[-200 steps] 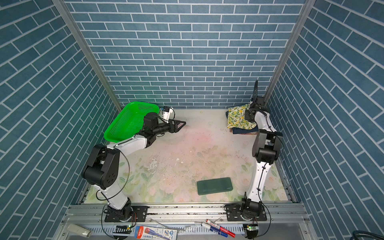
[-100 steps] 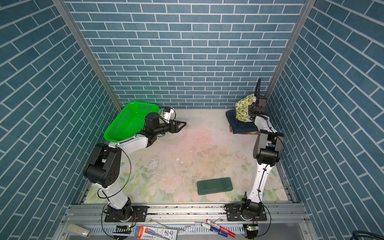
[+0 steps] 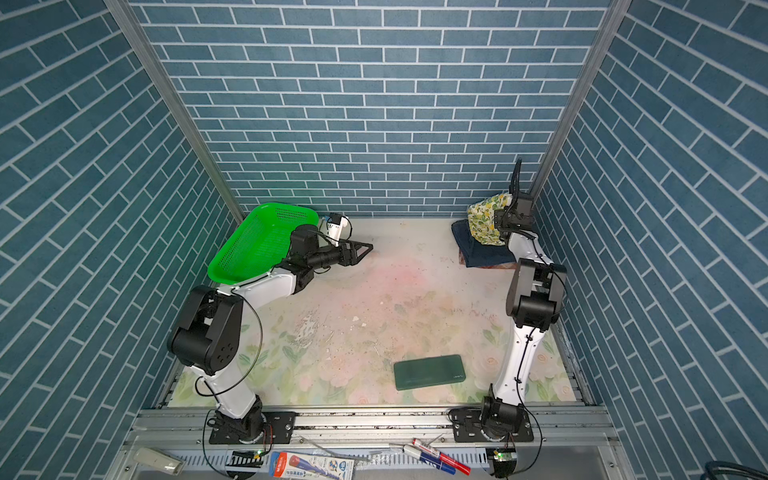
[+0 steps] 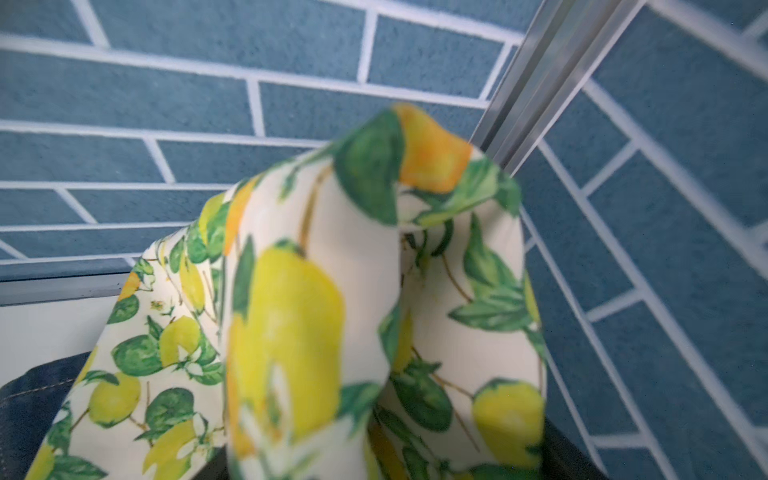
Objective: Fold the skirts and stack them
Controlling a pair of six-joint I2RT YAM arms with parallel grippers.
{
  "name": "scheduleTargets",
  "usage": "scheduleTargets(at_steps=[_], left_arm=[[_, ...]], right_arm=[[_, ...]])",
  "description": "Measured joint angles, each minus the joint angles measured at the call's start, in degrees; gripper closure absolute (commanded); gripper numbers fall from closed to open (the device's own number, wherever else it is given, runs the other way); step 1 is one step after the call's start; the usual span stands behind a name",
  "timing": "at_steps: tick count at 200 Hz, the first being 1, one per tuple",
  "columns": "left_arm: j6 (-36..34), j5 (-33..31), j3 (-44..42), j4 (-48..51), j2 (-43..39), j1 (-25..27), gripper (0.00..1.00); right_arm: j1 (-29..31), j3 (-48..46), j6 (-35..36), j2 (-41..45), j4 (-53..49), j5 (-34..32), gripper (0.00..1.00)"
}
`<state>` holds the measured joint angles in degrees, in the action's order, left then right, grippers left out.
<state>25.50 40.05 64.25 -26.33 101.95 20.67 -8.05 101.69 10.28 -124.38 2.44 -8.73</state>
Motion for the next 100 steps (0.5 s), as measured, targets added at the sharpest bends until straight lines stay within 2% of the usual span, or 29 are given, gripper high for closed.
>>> scheduleTargets(at_steps=[52, 100], left_arm=[[0.00, -0.37, -0.48, -0.04, -1.36, 0.00, 0.27], [-0.07, -1.25, -0.79, -0.11, -2.34, 0.00, 0.24]], right_arm=[[0.00, -7.39, -0.02, 6.34, 7.39, -6.73, 0.16], [0.02, -20.37, 0.00, 14.01, 19.10, -4.85, 0.16]])
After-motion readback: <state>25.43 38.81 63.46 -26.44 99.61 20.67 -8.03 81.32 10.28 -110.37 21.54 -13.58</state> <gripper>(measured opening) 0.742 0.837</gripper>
